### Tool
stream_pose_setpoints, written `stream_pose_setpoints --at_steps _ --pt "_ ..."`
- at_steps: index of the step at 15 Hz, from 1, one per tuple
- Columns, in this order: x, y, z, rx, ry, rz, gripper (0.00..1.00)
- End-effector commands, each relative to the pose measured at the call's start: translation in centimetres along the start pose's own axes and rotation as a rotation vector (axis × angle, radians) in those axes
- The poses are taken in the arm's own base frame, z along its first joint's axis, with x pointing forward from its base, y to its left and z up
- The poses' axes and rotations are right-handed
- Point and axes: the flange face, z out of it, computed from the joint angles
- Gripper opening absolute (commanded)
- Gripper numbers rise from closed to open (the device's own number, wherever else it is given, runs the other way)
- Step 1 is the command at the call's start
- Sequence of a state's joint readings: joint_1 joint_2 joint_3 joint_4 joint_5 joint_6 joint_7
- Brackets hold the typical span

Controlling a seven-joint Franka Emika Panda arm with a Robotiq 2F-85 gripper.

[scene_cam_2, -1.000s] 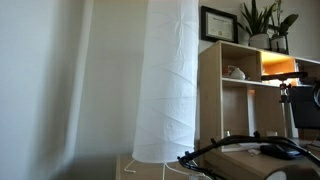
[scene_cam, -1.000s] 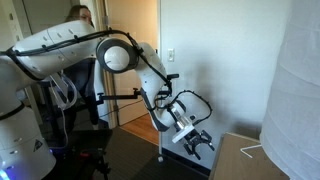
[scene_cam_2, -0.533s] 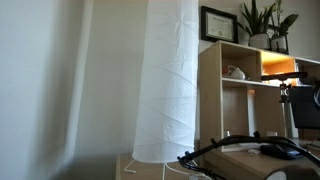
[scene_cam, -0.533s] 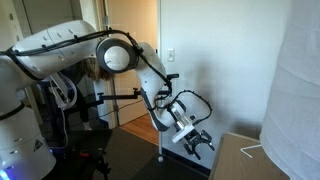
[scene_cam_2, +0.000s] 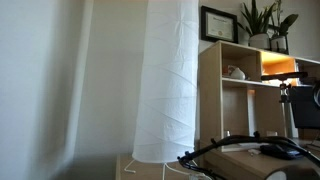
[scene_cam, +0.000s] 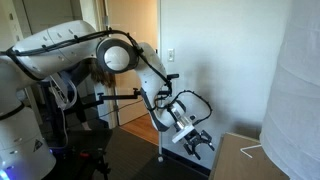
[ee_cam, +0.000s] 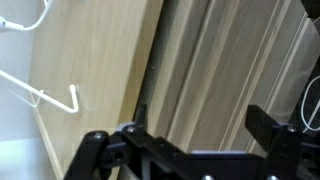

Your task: Open the top drawer

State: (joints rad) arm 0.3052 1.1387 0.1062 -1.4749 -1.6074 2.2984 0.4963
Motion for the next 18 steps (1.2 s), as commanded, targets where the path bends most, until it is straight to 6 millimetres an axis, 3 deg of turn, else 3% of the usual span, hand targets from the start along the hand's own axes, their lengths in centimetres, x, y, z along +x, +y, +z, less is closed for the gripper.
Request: stream_pose_setpoints --at_steps 1,18 --pt "0.1 0.0 0.0 0.001 -0.001 0.0 1.0" --pt "0.0 -0.2 0.8 0.001 -0.005 0.0 1.0"
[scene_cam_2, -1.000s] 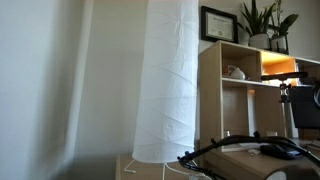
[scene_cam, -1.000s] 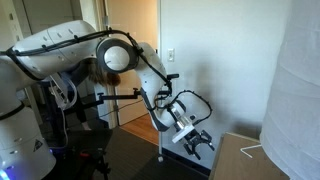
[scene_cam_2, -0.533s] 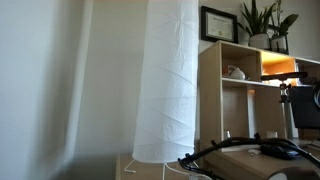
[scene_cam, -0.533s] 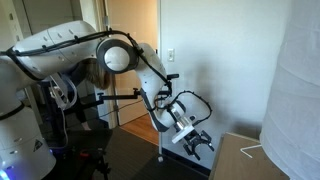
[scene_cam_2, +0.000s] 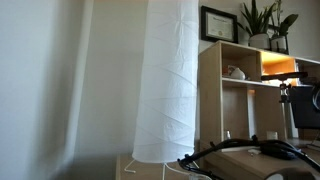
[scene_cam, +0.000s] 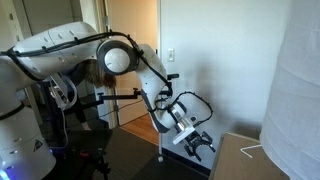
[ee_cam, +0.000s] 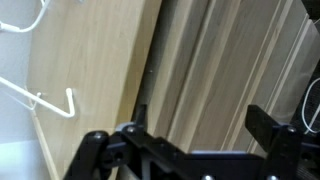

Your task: Open the top drawer

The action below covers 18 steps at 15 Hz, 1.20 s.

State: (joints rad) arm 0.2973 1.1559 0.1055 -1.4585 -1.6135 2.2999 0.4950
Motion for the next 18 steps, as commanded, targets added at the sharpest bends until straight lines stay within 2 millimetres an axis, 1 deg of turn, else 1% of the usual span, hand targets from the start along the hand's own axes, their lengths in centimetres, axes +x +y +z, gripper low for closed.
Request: stream_pose_setpoints --at_steps 1,15,18 --pt "0.17 -0.03 0.08 0.0 0.0 -0.001 1.0" --pt "0.27 -0.4 0.46 -0.02 0.014 -0.009 1.0" --pt "0.48 -0.22 0.62 -0.06 0.038 -0.006 1.0"
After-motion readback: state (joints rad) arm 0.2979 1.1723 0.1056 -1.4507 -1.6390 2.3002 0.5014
